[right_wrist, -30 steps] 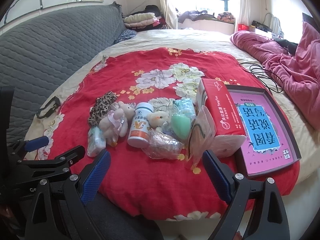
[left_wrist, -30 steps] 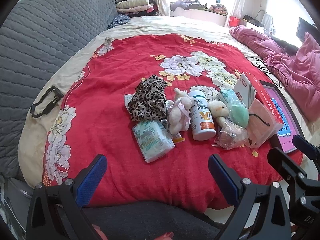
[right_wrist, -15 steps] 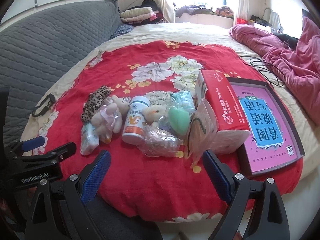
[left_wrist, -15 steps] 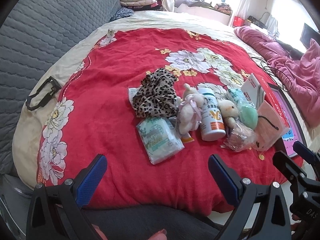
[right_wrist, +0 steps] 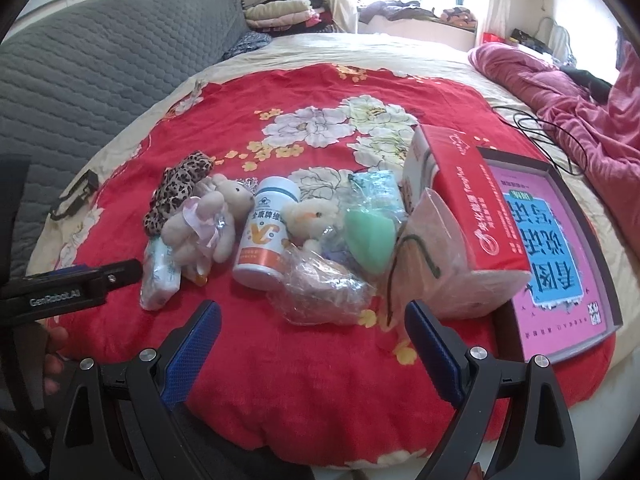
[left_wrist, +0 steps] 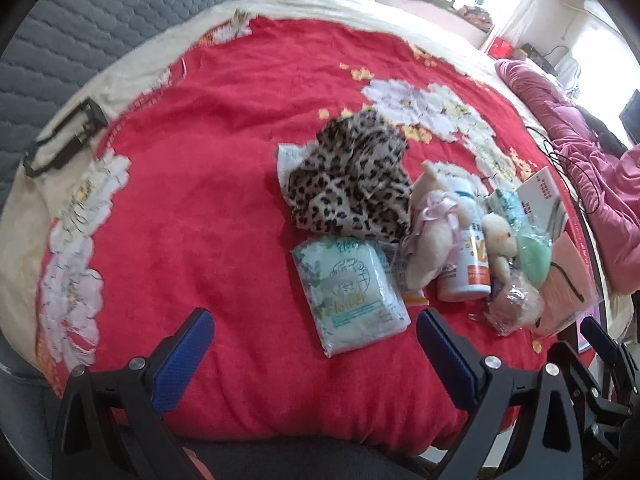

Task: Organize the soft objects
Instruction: 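Grasp the green Flower tissue pack with left tool while right grasps the clear bread bag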

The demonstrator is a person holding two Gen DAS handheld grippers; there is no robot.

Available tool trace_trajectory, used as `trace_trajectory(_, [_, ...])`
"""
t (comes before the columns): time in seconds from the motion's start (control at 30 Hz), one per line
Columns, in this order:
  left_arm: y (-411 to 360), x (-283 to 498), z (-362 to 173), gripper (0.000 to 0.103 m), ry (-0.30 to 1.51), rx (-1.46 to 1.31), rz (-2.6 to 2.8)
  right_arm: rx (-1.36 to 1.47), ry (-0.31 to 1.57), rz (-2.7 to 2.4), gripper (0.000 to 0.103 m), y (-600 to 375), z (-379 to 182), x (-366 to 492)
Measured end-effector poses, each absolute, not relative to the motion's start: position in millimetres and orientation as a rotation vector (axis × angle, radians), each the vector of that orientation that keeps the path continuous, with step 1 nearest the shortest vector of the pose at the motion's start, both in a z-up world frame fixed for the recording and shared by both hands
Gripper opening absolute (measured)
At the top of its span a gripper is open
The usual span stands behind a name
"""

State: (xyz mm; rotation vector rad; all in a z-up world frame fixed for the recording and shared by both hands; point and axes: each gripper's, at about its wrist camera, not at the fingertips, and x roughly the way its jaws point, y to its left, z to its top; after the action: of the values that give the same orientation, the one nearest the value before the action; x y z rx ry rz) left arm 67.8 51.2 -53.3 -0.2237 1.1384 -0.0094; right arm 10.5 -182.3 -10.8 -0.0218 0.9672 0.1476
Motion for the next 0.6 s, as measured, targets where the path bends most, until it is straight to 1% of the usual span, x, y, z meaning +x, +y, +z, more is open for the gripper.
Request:
trace_trajectory(0.27, [49.4, 86.7, -83.9, 0.100, 1.221, -0.302, -0.017, -0.078, 0.968, 0.165, 0.093, -178.5, -23.2, 21.2])
trace_trajectory(0.37, [51.4, 91.1, -93.0, 0.093, 1.241, -0.343, -0.032, -0.163, 0.978, 0.174, 0.093, -172.2, -33.7, 26.7])
trace_trajectory(0.53, [54.7, 92.9, -98.0, 0.088, 1.246, -0.361, -0.037, -0.301, 0.953, 0.164, 0.093, -159.9, -46.7, 34.3])
trace_trajectory(0.6, [55.1, 93.7, -96.6, 0.081, 1.241, -0.357, -0.043, -0.354, 0.953, 0.165, 0.093, -154.7, -54.0, 37.9])
